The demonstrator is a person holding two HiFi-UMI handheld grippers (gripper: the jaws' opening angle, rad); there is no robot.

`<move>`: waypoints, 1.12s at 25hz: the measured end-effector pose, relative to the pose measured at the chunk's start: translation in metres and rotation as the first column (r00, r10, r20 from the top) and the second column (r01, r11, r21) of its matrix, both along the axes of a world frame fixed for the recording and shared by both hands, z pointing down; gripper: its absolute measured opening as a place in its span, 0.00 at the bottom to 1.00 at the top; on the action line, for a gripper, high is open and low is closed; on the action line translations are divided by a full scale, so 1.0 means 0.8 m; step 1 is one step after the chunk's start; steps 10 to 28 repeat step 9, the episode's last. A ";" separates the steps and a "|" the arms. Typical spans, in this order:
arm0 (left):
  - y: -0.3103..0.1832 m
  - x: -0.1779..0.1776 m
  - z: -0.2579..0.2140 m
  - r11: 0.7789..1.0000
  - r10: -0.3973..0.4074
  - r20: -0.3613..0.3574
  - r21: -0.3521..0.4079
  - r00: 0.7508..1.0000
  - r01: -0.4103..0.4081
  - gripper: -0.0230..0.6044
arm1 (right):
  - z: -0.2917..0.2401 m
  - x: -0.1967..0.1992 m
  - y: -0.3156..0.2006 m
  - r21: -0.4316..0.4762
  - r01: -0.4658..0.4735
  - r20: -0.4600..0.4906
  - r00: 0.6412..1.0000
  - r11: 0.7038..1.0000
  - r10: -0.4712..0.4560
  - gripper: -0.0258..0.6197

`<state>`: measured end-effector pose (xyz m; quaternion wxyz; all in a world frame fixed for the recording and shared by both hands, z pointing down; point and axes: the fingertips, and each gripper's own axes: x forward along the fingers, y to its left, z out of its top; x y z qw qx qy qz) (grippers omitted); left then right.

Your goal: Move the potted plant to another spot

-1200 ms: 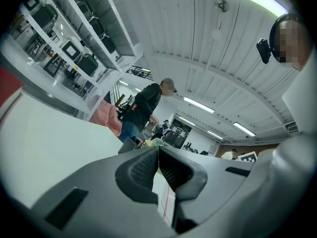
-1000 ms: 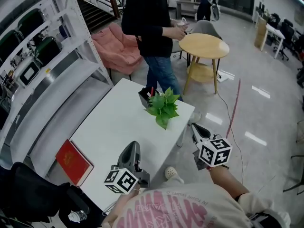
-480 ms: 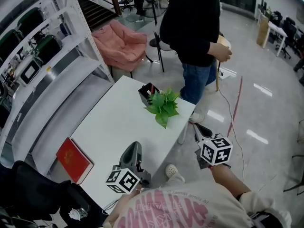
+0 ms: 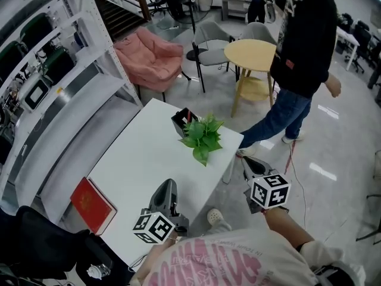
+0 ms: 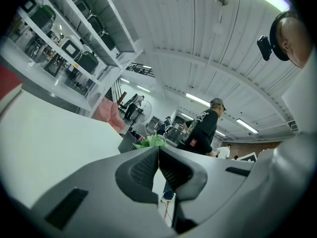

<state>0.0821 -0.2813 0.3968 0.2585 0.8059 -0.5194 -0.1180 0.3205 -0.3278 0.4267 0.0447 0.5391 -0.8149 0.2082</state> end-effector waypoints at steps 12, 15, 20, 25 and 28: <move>-0.015 0.003 0.003 1.000 0.008 0.000 -0.004 1.000 -0.008 0.08 | 0.002 0.003 -0.014 -0.002 -0.007 -0.001 1.000 1.000 0.007 0.06; -0.015 0.003 0.003 1.000 0.008 0.000 -0.004 1.000 -0.008 0.08 | 0.002 0.003 -0.014 -0.002 -0.007 -0.001 1.000 1.000 0.007 0.06; -0.015 0.003 0.003 1.000 0.008 0.000 -0.004 1.000 -0.008 0.08 | 0.002 0.003 -0.014 -0.002 -0.007 -0.001 1.000 1.000 0.007 0.06; -0.015 0.003 0.003 1.000 0.008 0.000 -0.004 1.000 -0.008 0.08 | 0.002 0.003 -0.014 -0.002 -0.007 -0.001 1.000 1.000 0.007 0.06; -0.015 0.003 0.003 1.000 0.008 0.000 -0.004 1.000 -0.008 0.08 | 0.002 0.003 -0.014 -0.002 -0.007 -0.001 1.000 1.000 0.007 0.06</move>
